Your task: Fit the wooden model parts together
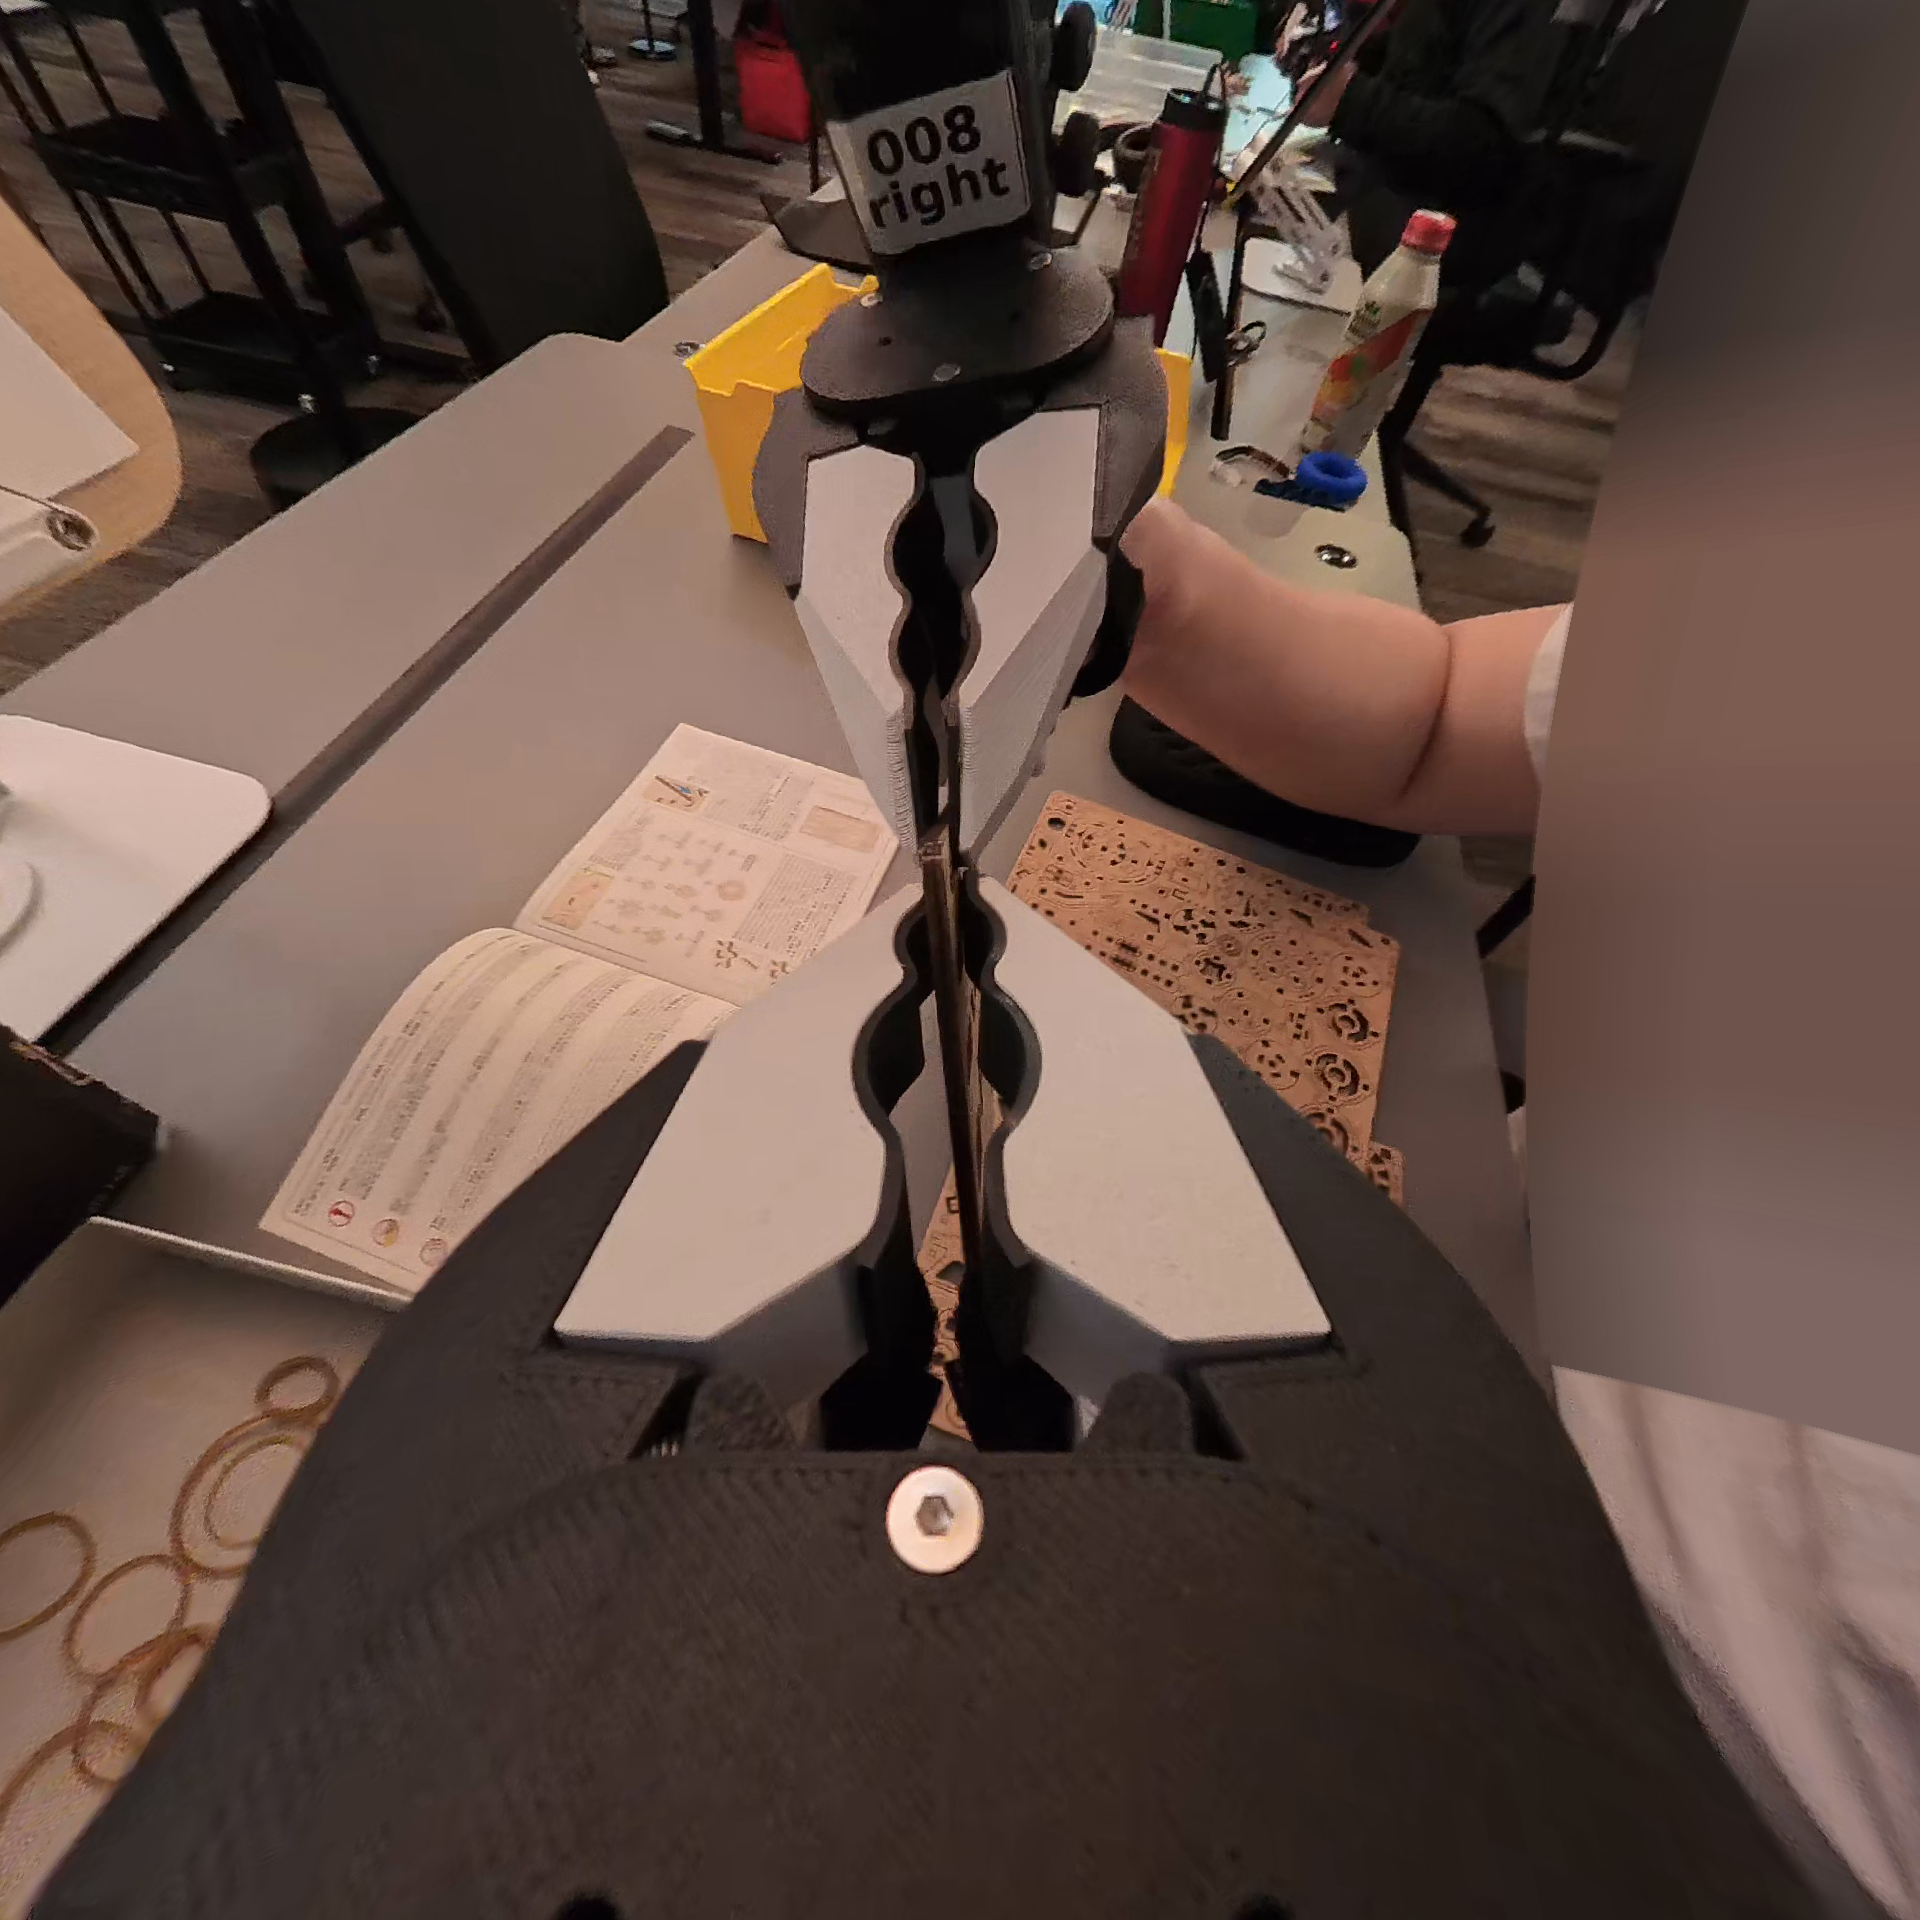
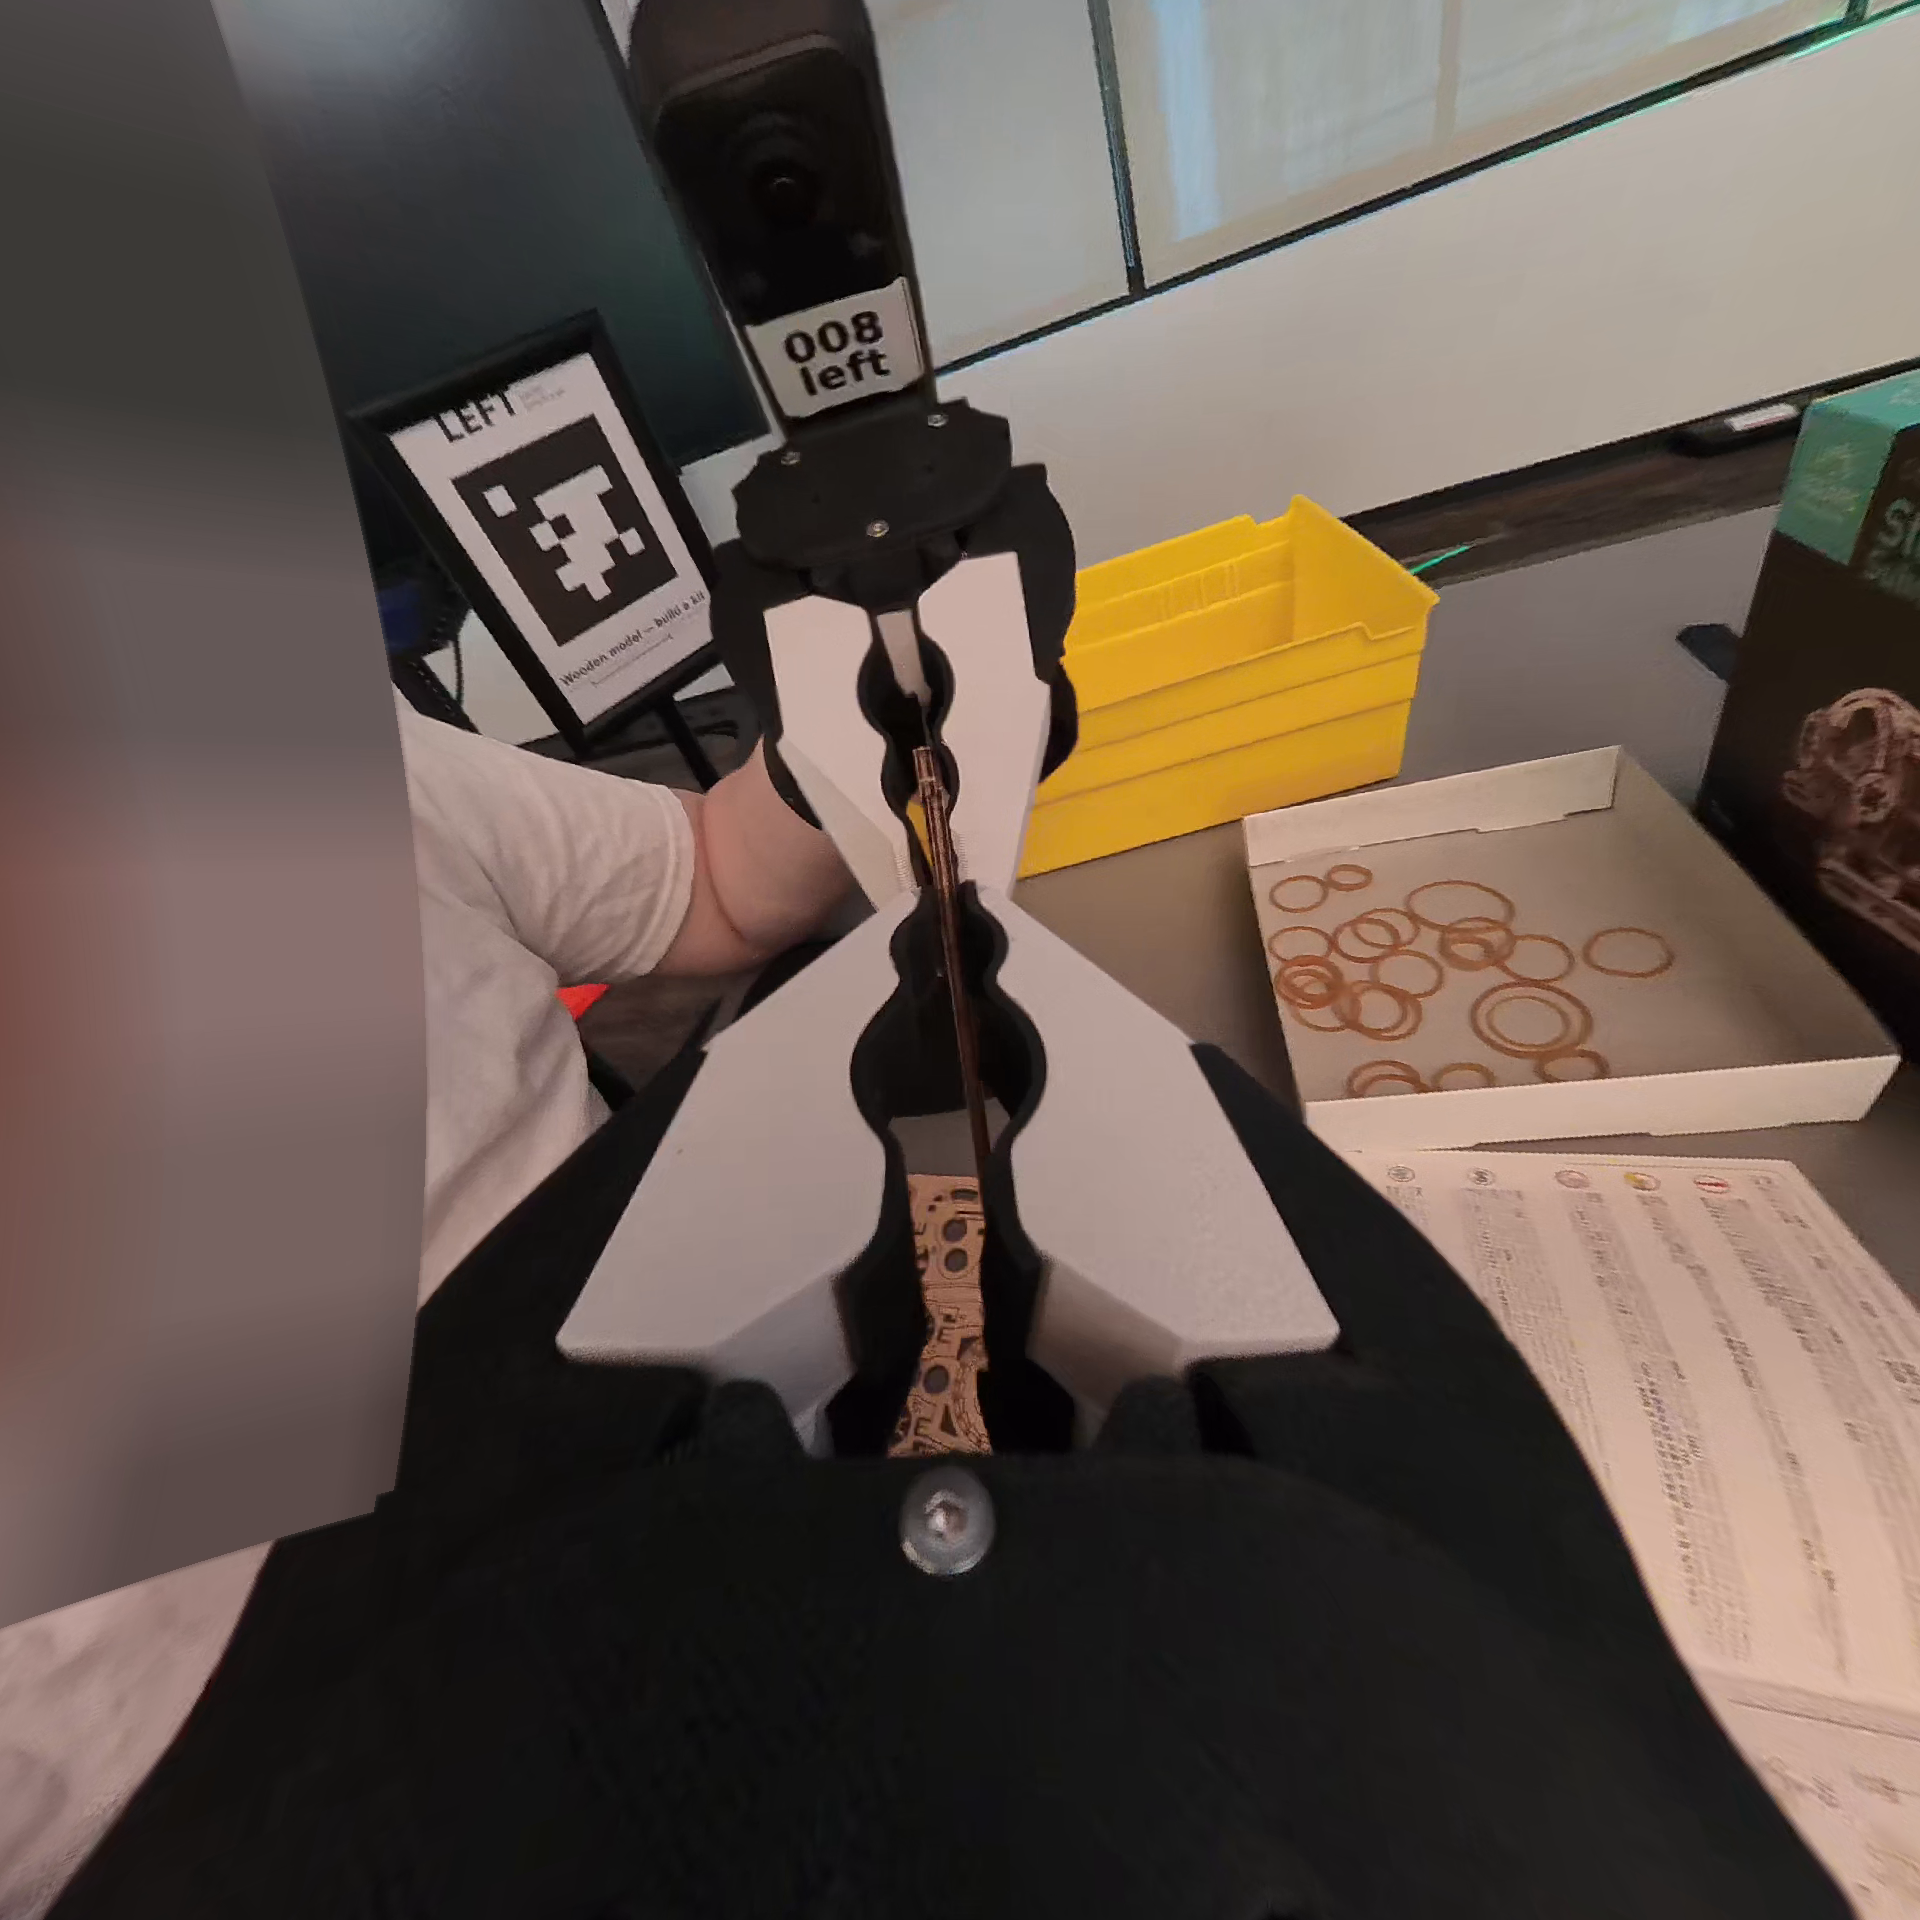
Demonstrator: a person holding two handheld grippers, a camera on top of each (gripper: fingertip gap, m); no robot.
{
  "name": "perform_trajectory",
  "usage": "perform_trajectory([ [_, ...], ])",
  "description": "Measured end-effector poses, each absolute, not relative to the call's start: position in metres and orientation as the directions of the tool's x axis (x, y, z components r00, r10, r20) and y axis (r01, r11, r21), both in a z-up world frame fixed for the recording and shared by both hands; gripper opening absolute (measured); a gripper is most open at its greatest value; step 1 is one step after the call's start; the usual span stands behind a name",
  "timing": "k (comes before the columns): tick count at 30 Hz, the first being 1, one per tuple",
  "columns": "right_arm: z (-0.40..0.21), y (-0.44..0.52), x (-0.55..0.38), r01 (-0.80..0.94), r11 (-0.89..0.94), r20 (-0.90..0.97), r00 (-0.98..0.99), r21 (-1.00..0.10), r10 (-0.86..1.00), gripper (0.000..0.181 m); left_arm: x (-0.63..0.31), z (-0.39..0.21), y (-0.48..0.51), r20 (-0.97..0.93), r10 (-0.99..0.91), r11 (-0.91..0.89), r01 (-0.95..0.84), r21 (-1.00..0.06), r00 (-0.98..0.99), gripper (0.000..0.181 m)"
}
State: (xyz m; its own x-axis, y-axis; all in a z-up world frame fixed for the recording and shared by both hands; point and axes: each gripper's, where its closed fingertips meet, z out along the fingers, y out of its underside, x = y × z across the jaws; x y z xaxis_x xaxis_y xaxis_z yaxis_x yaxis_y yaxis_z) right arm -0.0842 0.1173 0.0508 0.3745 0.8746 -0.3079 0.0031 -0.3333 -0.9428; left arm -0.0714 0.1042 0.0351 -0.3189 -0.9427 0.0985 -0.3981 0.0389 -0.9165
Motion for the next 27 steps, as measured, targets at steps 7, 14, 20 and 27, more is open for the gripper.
perform_trajectory([
  [7, 0.044, 0.123, -0.081, -0.006, -0.382, -0.353, 0.392, -0.924, 0.849, 0.001, -0.069, 0.029, 0.110, 0.075, -0.955, 0.054, -0.419, -0.906, -0.286, 0.001],
  [14, 0.041, 0.126, -0.081, 0.005, -0.386, -0.348, 0.421, -0.923, 0.838, 0.001, -0.069, 0.025, 0.113, 0.061, -0.961, 0.065, -0.434, -0.898, -0.270, 0.001],
  [20, 0.042, 0.122, -0.084, 0.003, -0.383, -0.352, 0.388, -0.924, 0.852, 0.001, -0.071, 0.026, 0.110, 0.104, -0.948, 0.040, -0.437, -0.899, -0.300, 0.001],
  [27, 0.050, 0.120, -0.085, -0.047, -0.351, -0.344, 0.360, -0.935, 0.867, 0.001, -0.072, 0.035, 0.107, 0.171, -0.931, -0.022, -0.417, -0.909, -0.324, 0.001],
])
